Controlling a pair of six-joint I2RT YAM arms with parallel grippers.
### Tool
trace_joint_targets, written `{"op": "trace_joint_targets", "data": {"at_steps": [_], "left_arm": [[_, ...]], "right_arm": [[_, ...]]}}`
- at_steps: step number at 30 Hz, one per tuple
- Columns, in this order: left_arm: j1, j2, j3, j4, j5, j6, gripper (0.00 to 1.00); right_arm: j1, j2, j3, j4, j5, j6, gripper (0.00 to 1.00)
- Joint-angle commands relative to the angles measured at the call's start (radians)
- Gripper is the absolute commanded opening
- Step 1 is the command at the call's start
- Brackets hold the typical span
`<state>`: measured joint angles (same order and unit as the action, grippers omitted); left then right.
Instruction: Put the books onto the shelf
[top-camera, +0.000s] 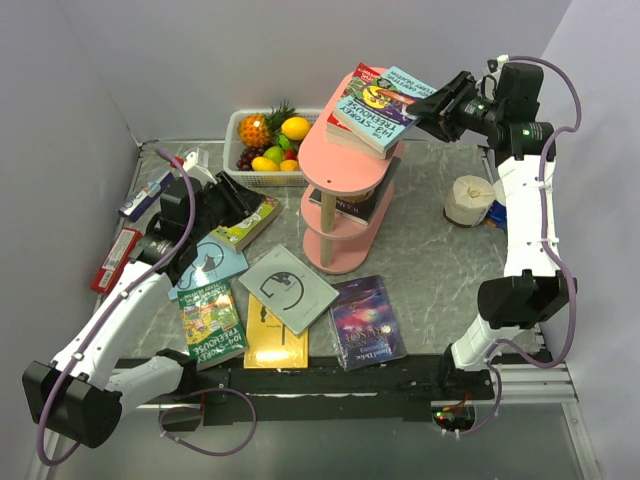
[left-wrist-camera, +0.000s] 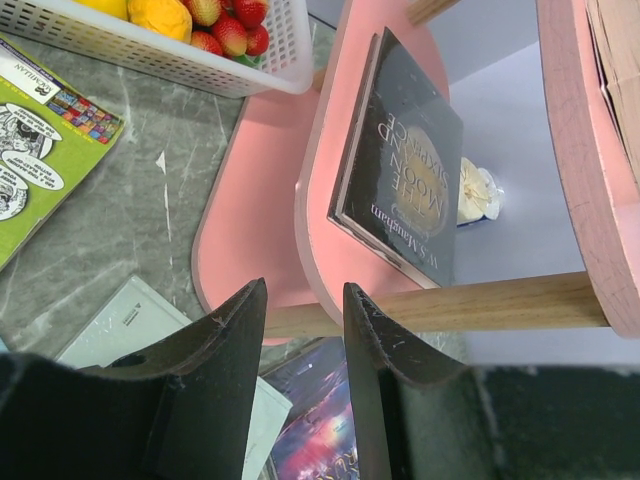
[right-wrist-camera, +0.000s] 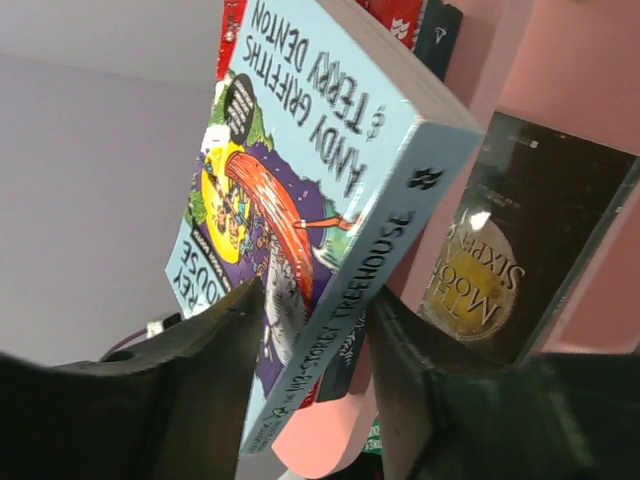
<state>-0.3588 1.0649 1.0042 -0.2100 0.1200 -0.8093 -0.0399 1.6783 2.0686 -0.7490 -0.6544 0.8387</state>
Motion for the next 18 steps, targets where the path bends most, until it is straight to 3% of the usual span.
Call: {"op": "trace_joint_targets", "data": {"at_steps": [1, 5, 8, 11, 15, 18], "left_arm": [[0.004, -0.013, -0.004, 0.041, 0.02, -0.01, 0.43], [0.004, -0.017, -0.004, 0.041, 0.02, -0.013, 0.43], [0.004, -0.016, 0.001, 0.038, 0.018, -0.011, 0.43], [0.004, -0.011, 0.007, 0.035, 0.02, -0.013, 0.43], [0.004, -0.014, 0.008, 0.035, 0.017, -0.013, 0.43], [0.004, -0.014, 0.005, 0.035, 0.013, -0.013, 0.43]], "right_arm": [[-0.003, -0.049, -0.018, 0.117, -0.05, 0.034, 0.48], [-0.003, -0.055, -0.015, 0.12, -0.034, 0.028, 0.46], [-0.005, -0.049, 0.011, 0.106, -0.007, 0.013, 0.57], [-0.005, -0.008, 0.08, 0.074, -0.004, 0.0, 0.61], [-0.005, 0.018, 0.122, 0.052, 0.007, -0.004, 0.59], [-0.005, 0.003, 0.091, 0.08, 0.013, 0.008, 0.5]]}}
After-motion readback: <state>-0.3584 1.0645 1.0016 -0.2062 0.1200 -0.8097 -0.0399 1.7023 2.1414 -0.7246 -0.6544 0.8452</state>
